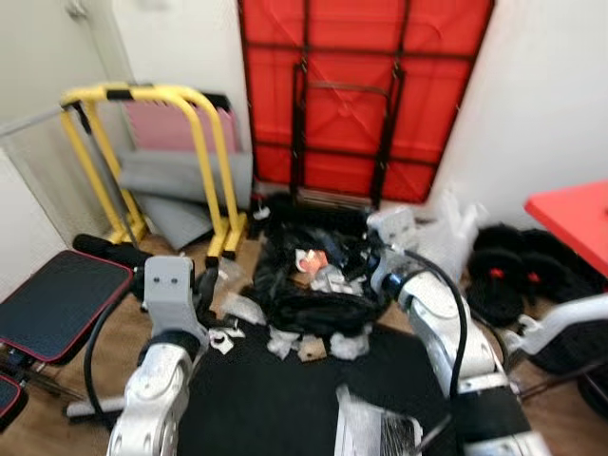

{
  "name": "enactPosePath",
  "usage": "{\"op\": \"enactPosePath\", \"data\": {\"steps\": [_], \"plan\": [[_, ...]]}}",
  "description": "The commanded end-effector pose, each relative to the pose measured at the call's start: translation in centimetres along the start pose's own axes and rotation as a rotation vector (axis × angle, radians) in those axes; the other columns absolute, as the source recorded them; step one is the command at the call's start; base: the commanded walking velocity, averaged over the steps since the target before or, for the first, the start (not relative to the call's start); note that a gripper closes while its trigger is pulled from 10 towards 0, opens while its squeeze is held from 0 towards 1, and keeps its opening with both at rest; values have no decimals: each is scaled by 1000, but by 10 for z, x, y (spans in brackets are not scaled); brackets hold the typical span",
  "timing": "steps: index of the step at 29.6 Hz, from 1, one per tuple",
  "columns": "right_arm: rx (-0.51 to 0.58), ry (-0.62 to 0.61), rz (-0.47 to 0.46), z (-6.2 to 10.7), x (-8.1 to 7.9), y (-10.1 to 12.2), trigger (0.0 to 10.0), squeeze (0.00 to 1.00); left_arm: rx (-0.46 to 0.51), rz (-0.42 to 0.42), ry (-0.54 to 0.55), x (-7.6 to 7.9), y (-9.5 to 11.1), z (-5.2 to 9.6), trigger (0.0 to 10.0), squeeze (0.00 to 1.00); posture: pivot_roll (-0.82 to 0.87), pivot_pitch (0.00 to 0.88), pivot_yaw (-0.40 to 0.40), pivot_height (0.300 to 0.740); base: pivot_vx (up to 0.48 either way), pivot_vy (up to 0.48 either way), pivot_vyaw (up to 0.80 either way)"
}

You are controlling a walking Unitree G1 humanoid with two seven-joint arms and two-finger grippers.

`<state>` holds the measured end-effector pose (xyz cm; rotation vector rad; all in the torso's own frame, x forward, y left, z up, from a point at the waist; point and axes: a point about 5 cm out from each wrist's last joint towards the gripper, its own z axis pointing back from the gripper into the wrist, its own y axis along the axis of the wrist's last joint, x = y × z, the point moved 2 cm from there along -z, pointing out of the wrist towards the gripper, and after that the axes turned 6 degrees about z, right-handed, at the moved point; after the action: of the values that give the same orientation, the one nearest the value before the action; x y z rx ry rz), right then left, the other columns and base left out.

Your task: Sweep floor

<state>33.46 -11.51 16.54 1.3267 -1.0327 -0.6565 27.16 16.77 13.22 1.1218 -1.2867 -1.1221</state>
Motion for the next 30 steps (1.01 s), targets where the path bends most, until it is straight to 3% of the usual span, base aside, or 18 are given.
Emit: {"op": "enactPosePath", "data": {"steps": [1, 8, 21, 27, 30], "plan": [[-1, -8, 7, 2, 4, 0, 10000, 0, -15, 9, -24, 4, -5, 1, 10000, 0, -127, 0, -15, 740, 0, -371, 0], [8, 17, 19, 2, -1, 3, 10000, 0, -14, 9, -23, 4, -4, 1, 10000, 0, -129, 0, -16, 740, 0, -350, 0], [2, 76, 53, 1, -12, 6, 10000, 0, -22, 15, 4, 2, -6, 0, 10000, 0, -129, 0, -16, 730, 0, 0, 0], [30, 223, -4, 6, -32, 14, 10000, 0, -23, 17, 4, 1, -6, -1, 10000, 0, -131, 0, -14, 700, 0, 0, 0], [29, 233, 2, 7, -33, 13, 10000, 0, -22, 18, 4, 1, -6, -1, 10000, 0, -131, 0, -14, 690, 0, 0, 0]]}}
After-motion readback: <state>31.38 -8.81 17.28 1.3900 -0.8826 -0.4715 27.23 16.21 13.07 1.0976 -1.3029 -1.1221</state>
